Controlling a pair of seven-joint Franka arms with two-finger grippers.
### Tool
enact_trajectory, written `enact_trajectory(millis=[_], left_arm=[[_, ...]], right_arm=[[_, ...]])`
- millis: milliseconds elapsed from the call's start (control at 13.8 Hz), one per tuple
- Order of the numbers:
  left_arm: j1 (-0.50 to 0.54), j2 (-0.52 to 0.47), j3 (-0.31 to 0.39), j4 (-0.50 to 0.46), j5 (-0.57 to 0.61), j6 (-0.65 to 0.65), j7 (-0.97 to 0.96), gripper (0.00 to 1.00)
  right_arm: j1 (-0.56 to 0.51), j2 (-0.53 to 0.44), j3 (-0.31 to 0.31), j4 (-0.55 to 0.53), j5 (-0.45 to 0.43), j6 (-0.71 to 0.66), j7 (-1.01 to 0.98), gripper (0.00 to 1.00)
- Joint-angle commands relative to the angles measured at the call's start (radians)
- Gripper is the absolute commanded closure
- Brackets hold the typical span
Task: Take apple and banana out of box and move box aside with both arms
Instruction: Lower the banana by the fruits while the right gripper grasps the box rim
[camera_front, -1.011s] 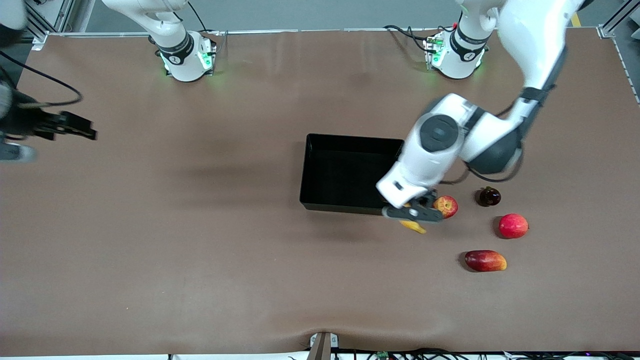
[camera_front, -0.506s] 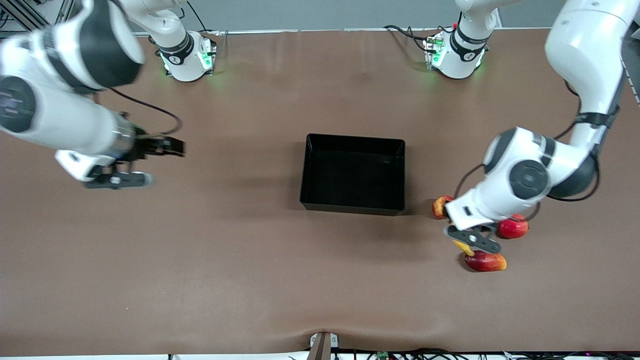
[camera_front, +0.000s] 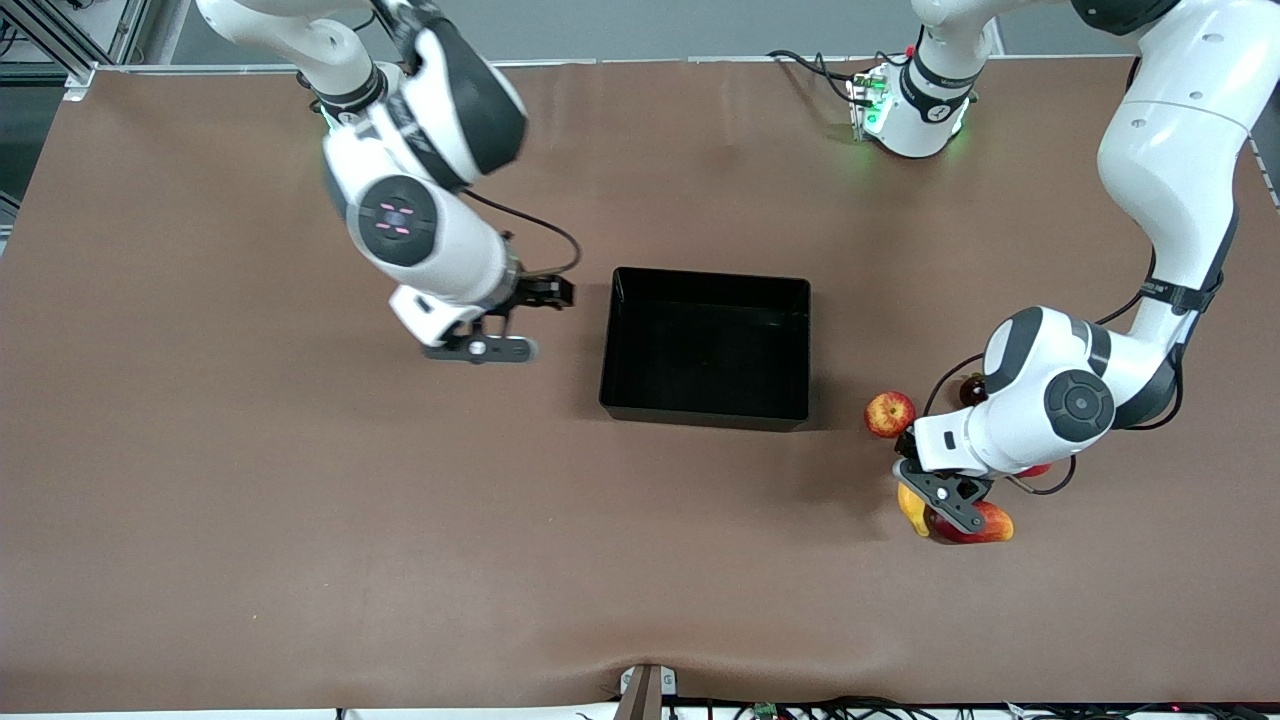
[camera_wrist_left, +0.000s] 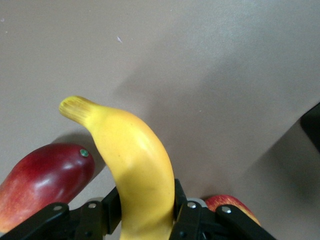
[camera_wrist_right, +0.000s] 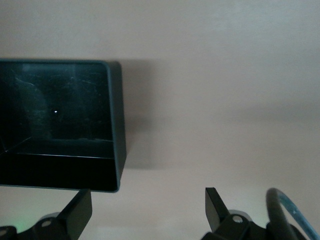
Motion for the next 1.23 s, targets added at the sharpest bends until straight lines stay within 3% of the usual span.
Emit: enact_trajectory(millis=[0,506,578,650,722,795,939,1156], left_arm=[[0.000,0.023,0.006,0.001,-0.002,0.035,0.014,1.00],[-0.012,0.102,0.050,0.004,-0.007,0.121,-0.055,1.00],[-0.025,0.105,0.058,0.002,-0.003,0.136,-0.092,1.00],[-0.035,0.112,0.058,0.002,-0.002,0.151,-0.118,0.86],[-0.037,0.116,0.058,0.004,-0.002,0.159,-0.124,0.61],[-0.037,0.117,0.058,0.004,-0.011,0.167,-0.127,0.01],[-0.035,0.108,0.058,0.001,-0.010,0.168,-0.146,0.00],[-0.029,0.082,0.052,0.005,0.000,0.168,-0.121,0.00]], right_arm=[[0.057,0.090,-0.012,0.009,0.013,0.047,0.005,0.00],[0.137,0.227,-0.018,0.002,-0.004,0.251,0.008,0.00],[0.137,0.242,-0.018,0.002,-0.009,0.282,0.008,0.11],[0.137,0.250,-0.018,0.002,-0.010,0.299,0.008,0.30],[0.137,0.251,-0.018,0.002,-0.012,0.300,0.008,0.58],[0.139,0.251,-0.018,-0.003,-0.012,0.299,0.011,0.74],[0.139,0.251,-0.018,-0.012,-0.012,0.302,0.013,0.97],[0.128,0.247,-0.018,-0.009,-0.010,0.290,0.017,1.00]])
